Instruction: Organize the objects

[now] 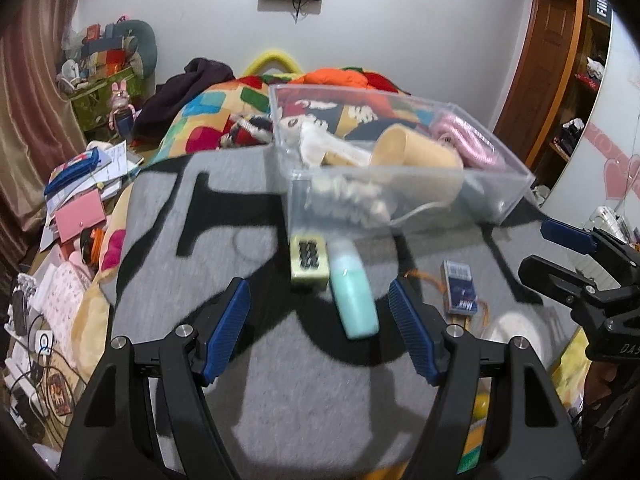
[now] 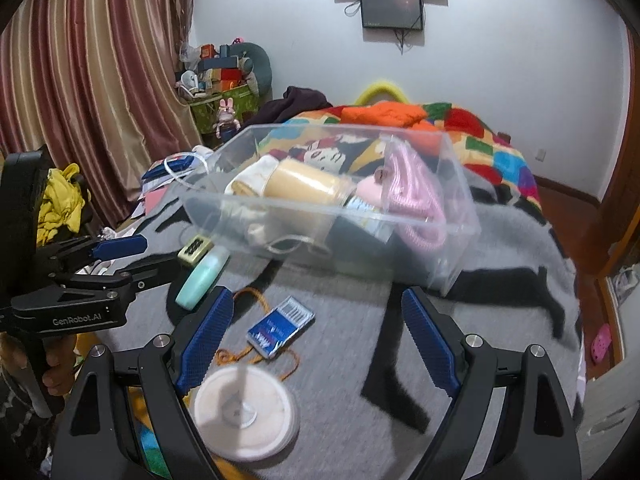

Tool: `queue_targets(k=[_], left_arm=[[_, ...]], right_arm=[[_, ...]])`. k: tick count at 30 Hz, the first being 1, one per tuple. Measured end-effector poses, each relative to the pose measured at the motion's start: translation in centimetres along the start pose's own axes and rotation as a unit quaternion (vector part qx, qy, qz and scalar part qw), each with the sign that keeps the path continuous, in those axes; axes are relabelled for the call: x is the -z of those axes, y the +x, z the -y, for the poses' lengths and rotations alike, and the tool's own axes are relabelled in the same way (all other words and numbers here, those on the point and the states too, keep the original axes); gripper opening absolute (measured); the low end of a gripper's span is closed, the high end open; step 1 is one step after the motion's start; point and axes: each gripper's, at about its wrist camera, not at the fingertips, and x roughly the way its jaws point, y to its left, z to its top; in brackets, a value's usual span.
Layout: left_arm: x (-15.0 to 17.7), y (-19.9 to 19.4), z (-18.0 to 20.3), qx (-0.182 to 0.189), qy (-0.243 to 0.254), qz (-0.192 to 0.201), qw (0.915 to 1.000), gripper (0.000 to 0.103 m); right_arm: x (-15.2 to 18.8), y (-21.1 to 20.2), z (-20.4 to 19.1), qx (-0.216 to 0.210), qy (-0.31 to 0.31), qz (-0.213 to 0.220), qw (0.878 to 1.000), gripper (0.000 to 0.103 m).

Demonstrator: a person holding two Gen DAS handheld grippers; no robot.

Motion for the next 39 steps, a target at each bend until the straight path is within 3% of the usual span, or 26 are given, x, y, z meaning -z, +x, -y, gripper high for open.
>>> queue_targets(k=[13, 36, 39], left_arm=[[2.5, 0.6, -1.3, -0.003, -0.027, -0.035, 0.9990, 0.072], [3.4, -0.2, 0.3, 0.017, -0.020, -0.036, 0.9990, 0.072], [3.5, -0.7, 0.5, 0.023, -0.021, -0.034, 0.9989, 0.072]], right_arm=[[3.0, 0.5, -1.0, -0.028, 0.010, -0.044, 0.999, 0.084], [4.7, 1.0, -2.6, -0.077, 0.015, -0.068, 0.995, 0.084], [4.9, 1.4, -3.1, -0.060, 0.002, -0.069, 0.996, 0.084]])
